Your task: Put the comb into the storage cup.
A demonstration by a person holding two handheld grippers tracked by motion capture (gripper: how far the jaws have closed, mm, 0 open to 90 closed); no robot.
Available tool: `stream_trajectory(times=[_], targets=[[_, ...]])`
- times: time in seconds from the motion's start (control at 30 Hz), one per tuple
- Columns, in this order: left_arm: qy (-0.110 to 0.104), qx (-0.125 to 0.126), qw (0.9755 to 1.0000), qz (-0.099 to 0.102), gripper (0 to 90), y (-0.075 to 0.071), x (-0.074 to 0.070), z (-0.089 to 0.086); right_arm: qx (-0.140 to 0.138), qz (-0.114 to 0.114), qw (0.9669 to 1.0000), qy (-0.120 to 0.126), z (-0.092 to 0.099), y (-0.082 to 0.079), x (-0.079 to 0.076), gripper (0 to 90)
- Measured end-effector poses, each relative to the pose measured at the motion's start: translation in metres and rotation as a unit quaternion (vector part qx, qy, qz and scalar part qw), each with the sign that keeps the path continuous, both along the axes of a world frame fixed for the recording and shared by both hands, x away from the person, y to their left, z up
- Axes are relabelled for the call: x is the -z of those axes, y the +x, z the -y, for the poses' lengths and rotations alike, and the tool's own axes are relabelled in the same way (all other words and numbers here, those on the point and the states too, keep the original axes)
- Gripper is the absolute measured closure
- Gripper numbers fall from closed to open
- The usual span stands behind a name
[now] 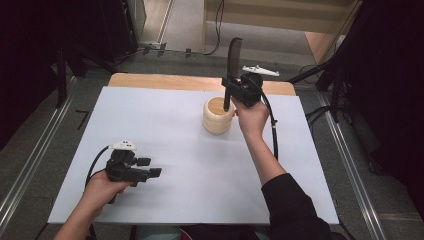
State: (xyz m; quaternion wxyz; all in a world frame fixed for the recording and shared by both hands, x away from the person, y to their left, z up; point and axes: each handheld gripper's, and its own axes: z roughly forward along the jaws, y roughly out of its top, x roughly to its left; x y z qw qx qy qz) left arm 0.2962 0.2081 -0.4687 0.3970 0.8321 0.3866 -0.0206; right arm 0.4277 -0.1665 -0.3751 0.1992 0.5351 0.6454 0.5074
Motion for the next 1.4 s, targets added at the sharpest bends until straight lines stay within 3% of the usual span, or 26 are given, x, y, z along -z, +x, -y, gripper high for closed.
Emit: stream_trajectory(times=[0.3, 0.77, 1.03, 1.4], targets=[[0.000, 0.002, 1.0000, -0.003, 32.2, 0.000, 0.001, 0.001, 0.000, 0.010, 0.9999, -0.008, -0.006, 0.012, 0.003, 69.8], [-0.001, 0.007, 1.0000, -0.005, 32.2, 0.000, 0.003, 0.002, 0.005, 0.005, 0.9998, -0.021, -0.012, 0.025, 0.022, 69.8], [-0.002, 0.007, 1.0000, -0.006, 32.2, 0.000, 0.003, 0.002, 0.010, 0.015, 0.9996, -0.023, -0.014, 0.026, 0.034, 69.7], [0.000, 0.009, 0.9999, -0.007, 32.2, 0.000, 0.003, 0.002, -0.004, 0.019, 0.9991, -0.038, -0.015, 0.025, 0.050, 69.7]])
